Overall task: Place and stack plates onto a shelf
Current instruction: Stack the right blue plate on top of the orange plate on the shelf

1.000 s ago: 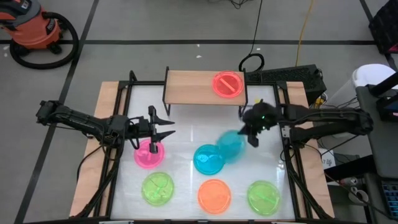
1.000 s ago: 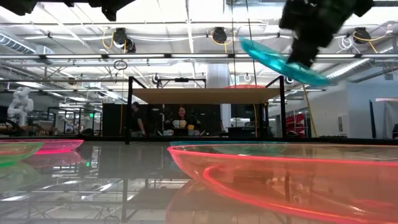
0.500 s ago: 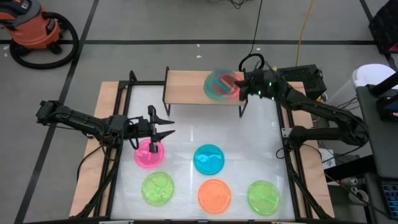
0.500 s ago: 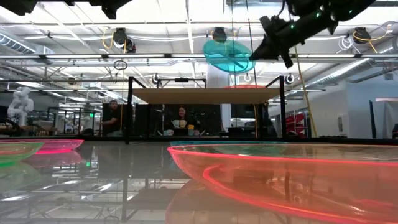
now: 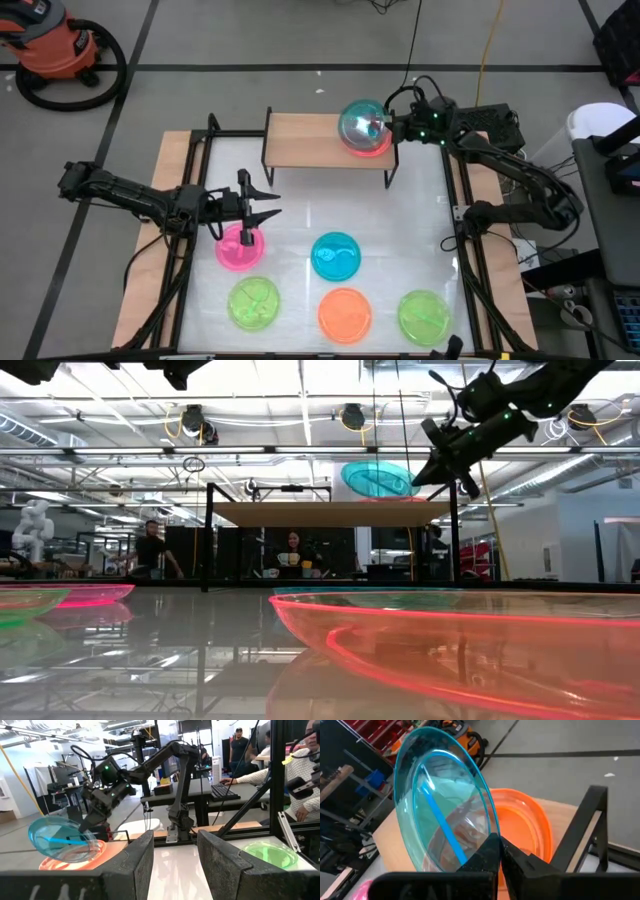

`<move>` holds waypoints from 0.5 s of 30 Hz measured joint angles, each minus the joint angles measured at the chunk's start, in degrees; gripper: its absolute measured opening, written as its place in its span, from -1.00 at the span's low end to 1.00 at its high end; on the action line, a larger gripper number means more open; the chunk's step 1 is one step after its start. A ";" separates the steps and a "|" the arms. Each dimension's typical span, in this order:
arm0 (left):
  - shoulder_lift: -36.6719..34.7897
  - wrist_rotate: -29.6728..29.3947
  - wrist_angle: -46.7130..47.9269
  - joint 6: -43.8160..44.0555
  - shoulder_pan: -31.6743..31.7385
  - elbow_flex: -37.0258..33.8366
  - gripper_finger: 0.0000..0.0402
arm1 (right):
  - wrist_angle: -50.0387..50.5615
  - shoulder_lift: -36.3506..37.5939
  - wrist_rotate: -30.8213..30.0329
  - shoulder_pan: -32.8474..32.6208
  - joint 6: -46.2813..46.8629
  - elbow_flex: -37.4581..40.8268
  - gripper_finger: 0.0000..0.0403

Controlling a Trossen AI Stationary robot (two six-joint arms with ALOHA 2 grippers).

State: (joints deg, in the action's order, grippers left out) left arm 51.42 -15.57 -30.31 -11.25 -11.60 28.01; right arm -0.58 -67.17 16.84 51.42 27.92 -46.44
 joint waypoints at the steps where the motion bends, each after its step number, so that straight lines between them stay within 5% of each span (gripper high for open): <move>1: 0.01 0.00 0.00 -0.01 0.00 0.00 -0.21 | 0.04 -0.24 0.00 0.00 -0.04 0.00 -1.00; 15: 0.02 0.00 0.61 0.92 0.00 0.00 -0.21 | -0.04 -4.39 0.20 -0.13 -0.11 -0.07 -1.00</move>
State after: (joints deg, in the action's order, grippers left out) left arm 51.44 -15.57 -29.70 -10.33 -11.60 28.01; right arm -0.62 -71.56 17.04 51.29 27.81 -46.50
